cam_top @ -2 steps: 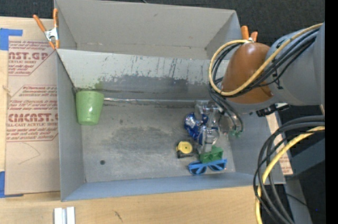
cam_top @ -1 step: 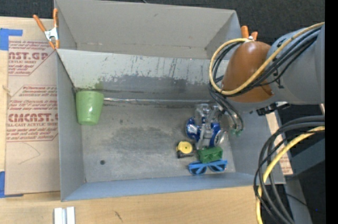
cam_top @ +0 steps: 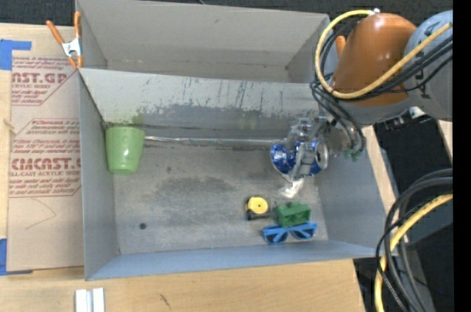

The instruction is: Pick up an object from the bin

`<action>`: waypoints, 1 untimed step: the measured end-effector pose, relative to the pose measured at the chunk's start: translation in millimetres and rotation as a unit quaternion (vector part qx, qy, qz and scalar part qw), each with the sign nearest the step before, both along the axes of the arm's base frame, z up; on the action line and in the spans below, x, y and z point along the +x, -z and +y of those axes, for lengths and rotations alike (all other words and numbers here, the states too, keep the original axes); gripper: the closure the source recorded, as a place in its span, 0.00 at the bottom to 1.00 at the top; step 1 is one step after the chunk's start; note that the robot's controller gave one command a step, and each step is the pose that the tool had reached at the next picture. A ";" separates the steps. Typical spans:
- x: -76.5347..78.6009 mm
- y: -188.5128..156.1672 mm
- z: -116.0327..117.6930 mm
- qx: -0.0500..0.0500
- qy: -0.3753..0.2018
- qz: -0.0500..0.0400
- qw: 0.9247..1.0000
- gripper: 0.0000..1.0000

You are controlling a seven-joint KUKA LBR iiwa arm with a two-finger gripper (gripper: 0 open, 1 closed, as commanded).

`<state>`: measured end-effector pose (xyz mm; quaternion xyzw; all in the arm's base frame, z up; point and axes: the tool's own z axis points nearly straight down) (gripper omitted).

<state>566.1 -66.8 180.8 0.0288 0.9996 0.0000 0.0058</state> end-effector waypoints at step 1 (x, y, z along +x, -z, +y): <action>-0.2 -127.3 -35.6 -0.001 0.022 -0.001 1.000 1.00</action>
Offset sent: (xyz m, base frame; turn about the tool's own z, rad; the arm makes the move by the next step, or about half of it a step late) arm -0.0024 -0.0353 0.1223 0.0434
